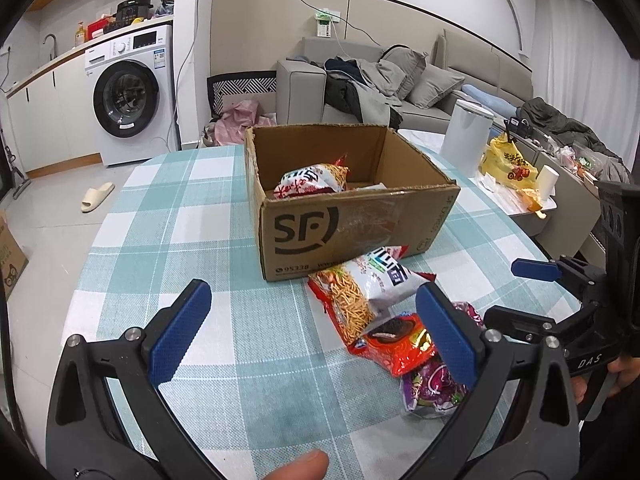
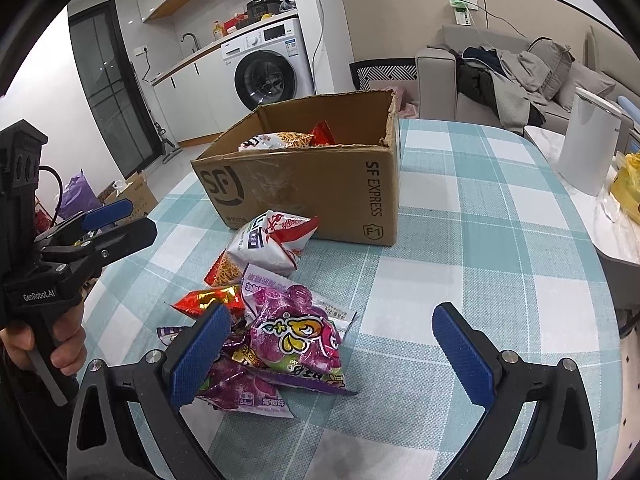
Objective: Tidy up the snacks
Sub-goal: 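Withdraw both tools from the box back toward the remaining snacks, then grasp the purple candy bag with the right tool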
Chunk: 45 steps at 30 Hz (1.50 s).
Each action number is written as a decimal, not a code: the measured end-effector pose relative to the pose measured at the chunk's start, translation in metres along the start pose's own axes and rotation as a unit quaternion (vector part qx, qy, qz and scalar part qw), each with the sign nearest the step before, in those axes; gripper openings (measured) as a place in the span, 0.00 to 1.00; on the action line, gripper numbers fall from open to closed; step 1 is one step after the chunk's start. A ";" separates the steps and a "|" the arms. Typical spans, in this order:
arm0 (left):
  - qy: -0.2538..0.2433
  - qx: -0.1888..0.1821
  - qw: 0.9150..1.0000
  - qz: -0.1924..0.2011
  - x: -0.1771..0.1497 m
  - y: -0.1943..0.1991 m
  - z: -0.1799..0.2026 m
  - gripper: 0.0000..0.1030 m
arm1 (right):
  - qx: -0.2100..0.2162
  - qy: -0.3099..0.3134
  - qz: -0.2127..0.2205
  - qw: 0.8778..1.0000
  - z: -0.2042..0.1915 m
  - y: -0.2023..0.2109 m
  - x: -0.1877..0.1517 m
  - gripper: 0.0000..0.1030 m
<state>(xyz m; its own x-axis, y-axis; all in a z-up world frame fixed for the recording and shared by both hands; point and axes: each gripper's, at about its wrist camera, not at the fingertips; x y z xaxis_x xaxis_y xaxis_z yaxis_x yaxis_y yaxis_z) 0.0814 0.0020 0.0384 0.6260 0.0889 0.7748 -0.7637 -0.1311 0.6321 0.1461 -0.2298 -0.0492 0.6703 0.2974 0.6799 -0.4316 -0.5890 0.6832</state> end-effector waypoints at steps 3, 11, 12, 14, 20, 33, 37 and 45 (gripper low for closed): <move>-0.003 -0.003 1.000 -0.004 -0.002 -0.001 0.003 0.99 | 0.002 0.002 -0.006 1.000 -0.002 -0.003 -0.001 1.00; -0.020 -0.013 1.000 -0.020 -0.011 -0.011 0.016 0.99 | 0.009 0.003 -0.026 1.000 -0.002 -0.015 -0.005 1.00; -0.022 -0.014 0.999 -0.021 -0.012 -0.012 0.017 0.99 | 0.010 0.002 -0.027 1.000 -0.002 -0.016 -0.006 1.00; -0.024 -0.017 0.999 -0.027 -0.014 -0.016 0.019 0.99 | 0.011 -0.002 -0.029 1.000 0.000 -0.018 -0.006 1.00; -0.026 -0.033 0.998 -0.043 -0.018 -0.024 0.024 0.99 | 0.024 -0.019 -0.034 0.999 0.005 -0.022 -0.008 1.00; -0.046 -0.025 0.997 -0.062 -0.028 -0.037 0.034 0.99 | 0.021 -0.025 -0.071 0.997 0.012 -0.039 -0.016 0.99; -0.049 -0.030 0.996 -0.067 -0.031 -0.040 0.036 0.99 | 0.045 -0.034 -0.073 0.996 0.016 -0.037 -0.017 0.90; -0.044 -0.038 0.995 -0.077 -0.033 -0.045 0.035 0.99 | 0.076 -0.042 -0.052 0.995 0.020 -0.033 -0.014 0.62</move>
<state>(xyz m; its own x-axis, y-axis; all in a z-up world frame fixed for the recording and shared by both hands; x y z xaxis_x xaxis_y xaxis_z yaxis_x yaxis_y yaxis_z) 0.1007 -0.0298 -0.0157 0.7459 0.0153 0.6659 -0.6646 -0.0480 0.7456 0.1631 -0.2299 -0.0873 0.7579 0.3026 0.5779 -0.2645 -0.6673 0.6962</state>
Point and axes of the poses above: each gripper's, at about its wrist camera, not at the fingertips, and y roughly against the way its jaws point, z to its right, x to its top, and after that the axes turned 11 degrees about x, right-handed
